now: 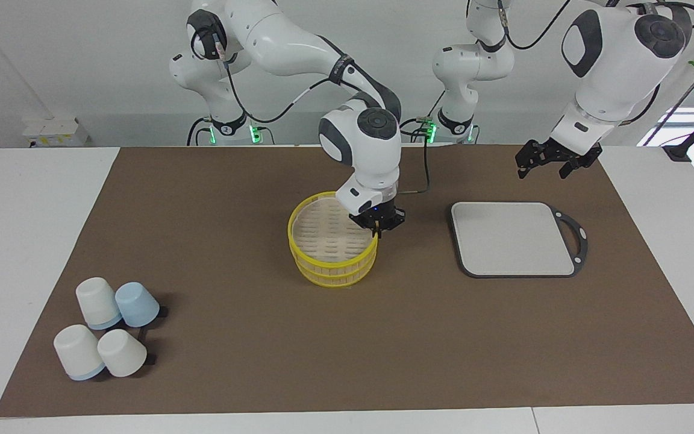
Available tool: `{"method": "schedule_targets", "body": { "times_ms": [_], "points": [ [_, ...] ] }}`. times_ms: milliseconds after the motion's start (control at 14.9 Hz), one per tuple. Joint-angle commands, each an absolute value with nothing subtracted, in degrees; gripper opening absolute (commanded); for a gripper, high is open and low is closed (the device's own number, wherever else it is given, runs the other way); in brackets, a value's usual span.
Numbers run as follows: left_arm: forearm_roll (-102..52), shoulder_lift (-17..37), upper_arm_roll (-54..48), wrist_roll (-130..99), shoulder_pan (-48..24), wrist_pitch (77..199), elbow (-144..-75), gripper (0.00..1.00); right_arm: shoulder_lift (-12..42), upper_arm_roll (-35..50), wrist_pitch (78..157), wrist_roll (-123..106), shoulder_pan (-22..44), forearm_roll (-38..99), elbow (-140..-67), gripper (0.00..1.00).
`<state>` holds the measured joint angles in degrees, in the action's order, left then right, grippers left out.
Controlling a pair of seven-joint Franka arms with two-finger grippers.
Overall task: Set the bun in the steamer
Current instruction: 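Lower the lid onto the steamer with the right gripper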
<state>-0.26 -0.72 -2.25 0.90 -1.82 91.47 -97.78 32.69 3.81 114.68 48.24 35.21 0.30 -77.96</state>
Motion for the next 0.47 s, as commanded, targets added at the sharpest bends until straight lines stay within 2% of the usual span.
{"method": "schedule_targets", "body": {
  "times_ms": [0,402],
  "points": [
    [0.6,-1.5,-2.7,1.4,-1.8,92.4,-98.2,1.0,31.8,4.0,116.3,49.5,35.9,-0.4,-80.2,0.0],
    [0.6,-1.7,-2.7,1.6,-1.8,92.4,-98.6,1.0,31.0,4.0,116.9,49.5,35.9,-0.5,-82.9,0.0]
  ]
}}
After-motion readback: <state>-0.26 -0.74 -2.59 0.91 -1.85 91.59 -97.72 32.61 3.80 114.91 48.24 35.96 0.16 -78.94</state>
